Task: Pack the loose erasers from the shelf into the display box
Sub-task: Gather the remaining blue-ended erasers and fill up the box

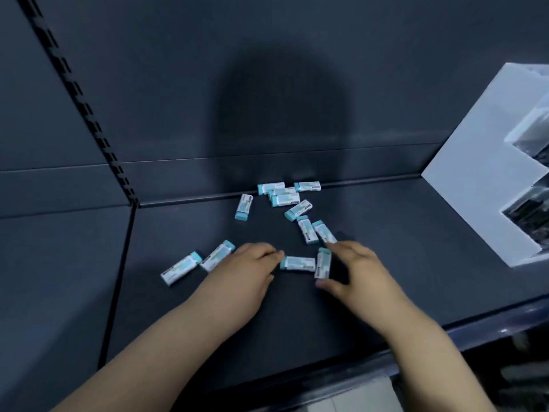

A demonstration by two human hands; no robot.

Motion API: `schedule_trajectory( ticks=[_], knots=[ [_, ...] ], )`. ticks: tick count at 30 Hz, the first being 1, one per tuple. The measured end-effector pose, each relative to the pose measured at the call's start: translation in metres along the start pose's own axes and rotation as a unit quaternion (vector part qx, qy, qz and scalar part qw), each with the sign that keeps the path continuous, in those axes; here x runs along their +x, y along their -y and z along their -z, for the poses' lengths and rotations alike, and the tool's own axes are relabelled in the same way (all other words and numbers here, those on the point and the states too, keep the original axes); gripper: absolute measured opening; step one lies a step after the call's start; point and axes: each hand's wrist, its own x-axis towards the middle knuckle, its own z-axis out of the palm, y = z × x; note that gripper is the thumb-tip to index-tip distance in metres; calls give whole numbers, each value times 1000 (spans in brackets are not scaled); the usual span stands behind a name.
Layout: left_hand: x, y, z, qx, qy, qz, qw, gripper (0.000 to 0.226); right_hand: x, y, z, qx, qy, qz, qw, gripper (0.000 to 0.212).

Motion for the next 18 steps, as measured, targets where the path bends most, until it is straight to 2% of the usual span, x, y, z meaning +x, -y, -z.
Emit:
schedule_trajectory(
  ticks=[5, 10, 13, 18],
  knots=[
    [29, -19, -18, 57, 25, 81, 995, 46, 25, -27, 6, -24, 52, 86, 995, 72],
    [33, -29, -20, 58, 13, 138, 989, 38, 39, -50, 15, 11, 102, 145, 984, 67],
    [27, -29, -15, 51, 15, 156, 986, 39, 43, -56, 18, 18, 115, 180, 977, 63],
    [26, -34, -3, 56, 71, 157, 983, 51, 50, -60, 21, 32, 135, 211, 968, 64]
  ],
)
